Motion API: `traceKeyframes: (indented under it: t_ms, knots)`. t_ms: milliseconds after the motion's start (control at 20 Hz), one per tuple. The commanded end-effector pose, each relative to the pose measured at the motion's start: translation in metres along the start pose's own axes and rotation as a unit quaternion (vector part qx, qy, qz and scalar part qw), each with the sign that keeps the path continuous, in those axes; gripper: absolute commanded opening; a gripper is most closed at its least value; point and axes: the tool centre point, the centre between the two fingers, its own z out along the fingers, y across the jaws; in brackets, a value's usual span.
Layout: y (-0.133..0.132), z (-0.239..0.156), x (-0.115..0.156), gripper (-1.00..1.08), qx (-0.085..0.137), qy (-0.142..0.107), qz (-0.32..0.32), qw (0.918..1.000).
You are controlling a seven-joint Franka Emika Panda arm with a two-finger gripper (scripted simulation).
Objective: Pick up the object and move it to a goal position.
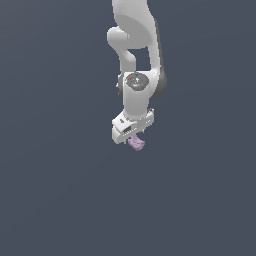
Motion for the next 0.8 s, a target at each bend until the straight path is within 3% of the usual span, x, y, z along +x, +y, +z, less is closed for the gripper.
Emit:
traceKeyframes:
  t_ms: [0, 350, 750]
  knots:
    - [-0.007, 0.004, 0.000, 1.00, 0.001, 0.001, -0.030, 0.9995]
    - [-0.020, 0.011, 0.000, 1.00, 0.002, 0.002, -0.078, 0.9969]
    - [-0.021, 0.015, 0.000, 1.00, 0.002, 0.002, -0.083, 0.9965]
